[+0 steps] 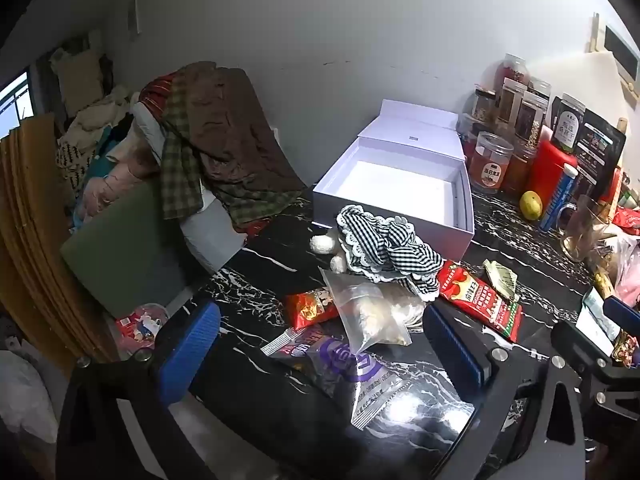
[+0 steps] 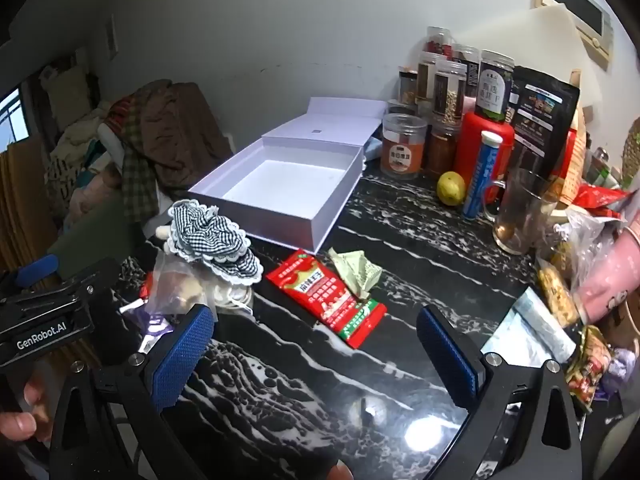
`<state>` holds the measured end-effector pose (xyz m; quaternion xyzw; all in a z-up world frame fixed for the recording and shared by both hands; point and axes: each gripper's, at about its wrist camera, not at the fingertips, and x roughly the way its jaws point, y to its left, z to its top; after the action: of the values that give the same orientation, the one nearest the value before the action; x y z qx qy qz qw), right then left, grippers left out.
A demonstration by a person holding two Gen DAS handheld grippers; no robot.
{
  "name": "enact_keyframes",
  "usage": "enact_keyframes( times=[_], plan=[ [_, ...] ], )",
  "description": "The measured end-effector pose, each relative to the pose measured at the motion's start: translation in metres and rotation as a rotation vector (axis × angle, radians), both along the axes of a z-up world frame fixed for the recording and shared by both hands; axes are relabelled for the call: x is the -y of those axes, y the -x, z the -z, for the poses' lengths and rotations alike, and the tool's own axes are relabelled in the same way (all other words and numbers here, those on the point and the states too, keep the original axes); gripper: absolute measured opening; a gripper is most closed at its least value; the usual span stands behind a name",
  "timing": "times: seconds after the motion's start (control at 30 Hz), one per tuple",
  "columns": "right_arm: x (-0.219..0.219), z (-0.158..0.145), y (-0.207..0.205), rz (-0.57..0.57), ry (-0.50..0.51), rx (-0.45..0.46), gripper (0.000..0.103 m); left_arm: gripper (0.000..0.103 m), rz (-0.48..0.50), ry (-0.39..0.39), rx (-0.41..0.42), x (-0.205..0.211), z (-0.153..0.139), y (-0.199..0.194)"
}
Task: Organize soft objects
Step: 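Move left tool toward silver GOZK bag while right tool approaches pale green packet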
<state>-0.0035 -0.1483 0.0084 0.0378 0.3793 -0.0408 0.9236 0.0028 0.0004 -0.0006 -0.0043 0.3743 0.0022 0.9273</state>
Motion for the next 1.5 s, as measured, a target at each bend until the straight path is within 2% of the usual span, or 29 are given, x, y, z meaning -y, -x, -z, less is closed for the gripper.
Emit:
enact_keyframes(
  times=[0.37, 1.5],
  plan=[
    [-0.001, 0.0, 0.002, 0.001, 0.008, 0.004, 0.103, 0.103, 0.021, -0.016, 0.009, 0.005, 0.0, 0.004],
    [0.007, 0.007, 0.003, 0.036, -0.011, -0.023, 0.103, 0.103, 0.09, 0.014, -0.021, 0.012, 0.007, 0.004]
  ],
)
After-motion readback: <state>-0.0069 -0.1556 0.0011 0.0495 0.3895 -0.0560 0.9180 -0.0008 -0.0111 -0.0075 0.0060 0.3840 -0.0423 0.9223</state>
